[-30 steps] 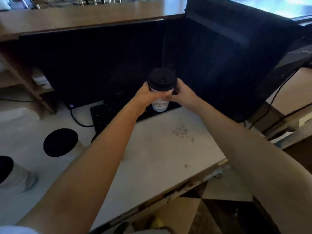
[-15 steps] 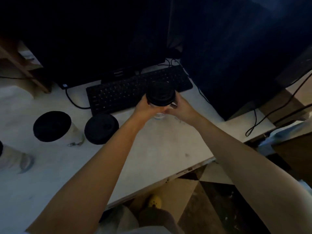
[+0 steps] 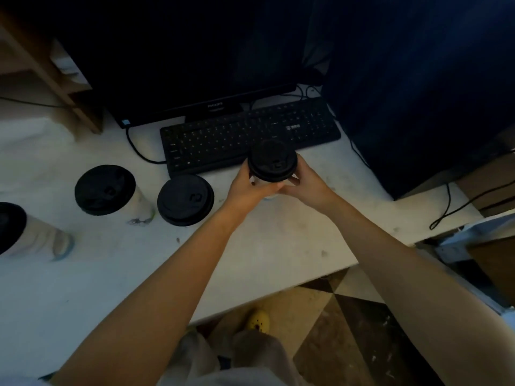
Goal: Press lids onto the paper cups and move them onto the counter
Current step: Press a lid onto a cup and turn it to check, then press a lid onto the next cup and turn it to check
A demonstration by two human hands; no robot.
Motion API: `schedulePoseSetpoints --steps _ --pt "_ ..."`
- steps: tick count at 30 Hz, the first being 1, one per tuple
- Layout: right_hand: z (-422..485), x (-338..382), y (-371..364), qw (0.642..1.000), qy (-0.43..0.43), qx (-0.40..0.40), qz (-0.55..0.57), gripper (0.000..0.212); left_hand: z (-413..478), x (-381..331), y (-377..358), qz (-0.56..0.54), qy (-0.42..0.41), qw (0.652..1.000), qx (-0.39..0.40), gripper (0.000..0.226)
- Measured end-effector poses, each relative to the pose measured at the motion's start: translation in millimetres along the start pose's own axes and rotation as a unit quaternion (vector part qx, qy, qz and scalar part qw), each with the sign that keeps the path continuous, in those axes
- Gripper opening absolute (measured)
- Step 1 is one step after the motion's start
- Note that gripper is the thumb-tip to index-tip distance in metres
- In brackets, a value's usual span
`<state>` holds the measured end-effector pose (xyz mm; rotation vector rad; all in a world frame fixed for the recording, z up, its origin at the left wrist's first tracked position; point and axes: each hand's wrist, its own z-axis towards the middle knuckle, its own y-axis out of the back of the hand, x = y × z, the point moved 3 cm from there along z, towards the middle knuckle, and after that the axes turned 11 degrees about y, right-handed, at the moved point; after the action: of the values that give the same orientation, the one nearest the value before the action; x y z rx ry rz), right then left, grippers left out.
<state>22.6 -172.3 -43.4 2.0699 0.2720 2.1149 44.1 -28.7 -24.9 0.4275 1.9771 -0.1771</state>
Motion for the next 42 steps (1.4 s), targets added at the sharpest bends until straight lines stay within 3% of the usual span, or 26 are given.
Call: schedulePoseSetpoints --steps 6,10,13,16,19,21,23,26,29,33,42 --pt "-5.4 -1.9 -2.5 0.999 -0.039 -0.020 0.005 0.081 -10.5 15.1 13.4 0.119 0.077 0.990 -0.005 0.069" --pt "-16.2 1.2 -8.2 0.994 -0.086 -0.062 -0.031 0.075 -45.7 24.6 38.1 0.193 0.188 0.957 0.105 0.058" --pt "-34.0 2.9 -18.1 0.975 -0.150 -0.137 -0.088 0.052 -75.6 37.0 68.0 0.244 0.258 0.916 0.185 0.045" --pt "-55.5 2.4 -41.8 0.957 -0.219 -0.132 -0.140 0.031 -91.4 52.8 107.5 0.229 0.300 0.911 0.163 0.045" --pt "-58.7 24.5 -81.5 0.969 -0.193 -0.072 -0.136 0.029 -101.7 56.6 145.5 0.163 0.316 0.929 0.098 0.065" --pt "-50.0 46.4 -107.5 0.979 -0.152 -0.069 -0.120 0.035 -107.7 47.9 158.2 0.097 0.302 0.944 0.086 0.087" --pt "-36.1 68.3 -126.5 0.983 -0.119 -0.107 -0.094 0.038 -105.6 35.4 161.4 0.053 0.251 0.965 0.048 0.093" --pt "-11.5 94.3 -143.1 0.981 -0.084 -0.144 -0.096 0.040 -86.6 16.1 154.8 0.015 0.113 0.990 -0.079 0.071" --pt "6.3 101.3 -157.0 0.982 -0.074 -0.123 -0.122 0.041 -65.0 -0.6 138.3 0.073 0.016 0.988 -0.139 0.051" --pt "9.4 92.0 -167.9 0.981 -0.032 -0.139 -0.128 0.028 -48.1 -1.0 131.1 0.134 -0.026 0.976 -0.167 0.034" --pt "12.1 86.1 -169.1 0.978 0.010 -0.145 -0.148 0.023 -37.6 8.9 131.0 0.142 -0.061 0.972 -0.178 0.030"
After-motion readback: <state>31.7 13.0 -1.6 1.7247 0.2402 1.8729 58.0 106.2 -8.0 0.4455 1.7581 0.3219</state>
